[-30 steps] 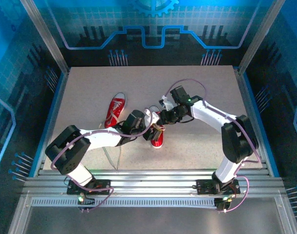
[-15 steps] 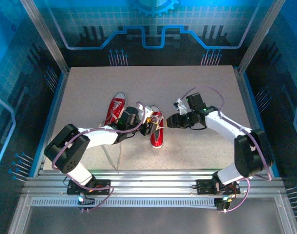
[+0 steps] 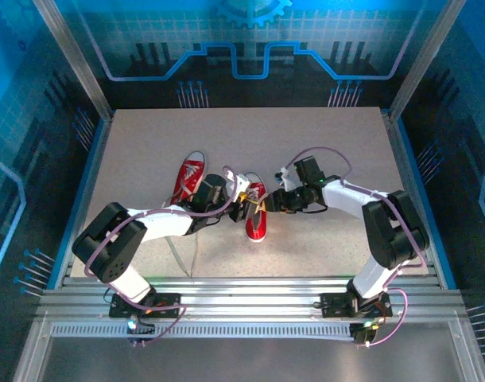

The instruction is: Tie the shoes

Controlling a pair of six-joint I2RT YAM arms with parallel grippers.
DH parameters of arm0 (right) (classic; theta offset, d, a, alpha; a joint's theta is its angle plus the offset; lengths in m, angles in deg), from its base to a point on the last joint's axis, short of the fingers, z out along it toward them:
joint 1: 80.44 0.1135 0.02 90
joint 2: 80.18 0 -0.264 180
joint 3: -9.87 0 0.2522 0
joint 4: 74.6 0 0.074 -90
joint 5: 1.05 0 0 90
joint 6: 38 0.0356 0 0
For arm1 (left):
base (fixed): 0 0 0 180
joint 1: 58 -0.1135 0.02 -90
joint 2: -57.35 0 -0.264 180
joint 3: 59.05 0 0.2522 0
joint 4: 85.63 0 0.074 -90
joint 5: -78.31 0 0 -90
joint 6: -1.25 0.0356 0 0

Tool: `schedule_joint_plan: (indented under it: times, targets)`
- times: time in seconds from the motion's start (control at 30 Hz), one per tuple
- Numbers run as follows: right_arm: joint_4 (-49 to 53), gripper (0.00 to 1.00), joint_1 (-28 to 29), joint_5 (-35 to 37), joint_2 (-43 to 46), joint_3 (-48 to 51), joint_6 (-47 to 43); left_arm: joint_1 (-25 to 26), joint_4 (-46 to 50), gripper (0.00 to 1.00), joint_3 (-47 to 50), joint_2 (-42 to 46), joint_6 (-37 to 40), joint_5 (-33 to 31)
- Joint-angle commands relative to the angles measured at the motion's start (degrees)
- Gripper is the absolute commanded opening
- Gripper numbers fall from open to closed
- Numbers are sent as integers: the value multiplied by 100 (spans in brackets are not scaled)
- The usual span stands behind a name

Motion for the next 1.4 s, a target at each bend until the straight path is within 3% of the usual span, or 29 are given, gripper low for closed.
schedule_joint_plan:
  times: [0.0, 0.1, 0.2, 0.27, 0.8, 1.37]
  targets:
    - [-189, 40, 76, -214, -152, -187, 24, -7, 93, 54, 20, 42, -39, 142]
    - [-250, 30, 82, -290, -170, -159, 52, -19, 120, 54, 19, 55, -23, 134]
    - [-236, 9, 82, -289, -29, -84, 56, -34, 141, 54, 19, 56, -22, 133]
    - [-196, 0, 81, -186, 136, -13, 35, -36, 164, 54, 11, 47, -14, 137]
    - [448, 0, -241, 98, 860, 388, -263, -48, 168, 56, -11, -58, -23, 99]
    - [760, 0, -615, 321, 674, 582, -571, -52, 238, 60, -51, -9, 26, 124]
